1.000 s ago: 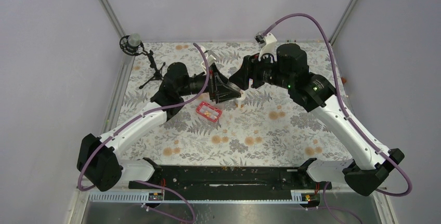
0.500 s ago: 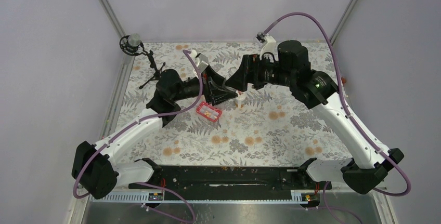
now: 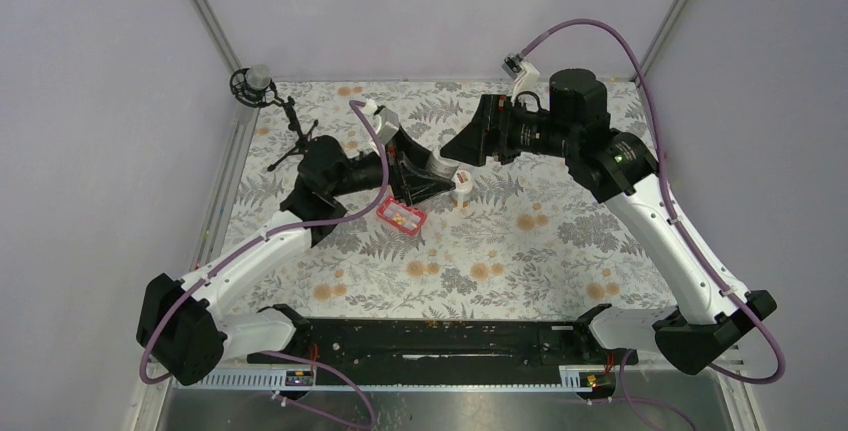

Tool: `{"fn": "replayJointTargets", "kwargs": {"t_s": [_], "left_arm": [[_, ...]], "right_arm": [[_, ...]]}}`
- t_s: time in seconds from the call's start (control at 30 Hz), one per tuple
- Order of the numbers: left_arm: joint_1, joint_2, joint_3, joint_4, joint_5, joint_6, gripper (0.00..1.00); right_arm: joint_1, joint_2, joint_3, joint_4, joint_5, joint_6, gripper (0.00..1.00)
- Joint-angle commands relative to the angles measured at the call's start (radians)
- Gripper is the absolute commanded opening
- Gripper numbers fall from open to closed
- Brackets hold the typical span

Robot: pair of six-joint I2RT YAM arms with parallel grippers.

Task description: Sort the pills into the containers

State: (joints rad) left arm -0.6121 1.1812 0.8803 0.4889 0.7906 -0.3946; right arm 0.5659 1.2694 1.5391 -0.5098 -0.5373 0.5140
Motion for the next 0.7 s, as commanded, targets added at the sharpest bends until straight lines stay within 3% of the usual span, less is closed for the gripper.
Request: {"fn": "replayJointTargets", "kwargs": {"t_s": [0.0,0.3,0.43,0.67], "left_arm": [[0.003,-0.029,0.019,0.064,0.043,0.023,0.00],[0.004,-0.021,0.028,0.052,0.064,0.031,0.00],[0.003,-0.017,0.028,0.052,0.063,0.031,0.00],[0.003,-0.017,0.034,0.037,0.037,0.033,0.00]], "right_arm": [[-0.020,-0.003,0.045,0.038,-0.057,0.011,0.88],[-0.023,0.009,0.060,0.062,-0.075,-0.003,0.83],[-0.024,0.025,0.074,0.061,-0.084,0.006,0.67],[-0.024,0.034,0.066,0.061,-0.125,-0.018,0.51]]}}
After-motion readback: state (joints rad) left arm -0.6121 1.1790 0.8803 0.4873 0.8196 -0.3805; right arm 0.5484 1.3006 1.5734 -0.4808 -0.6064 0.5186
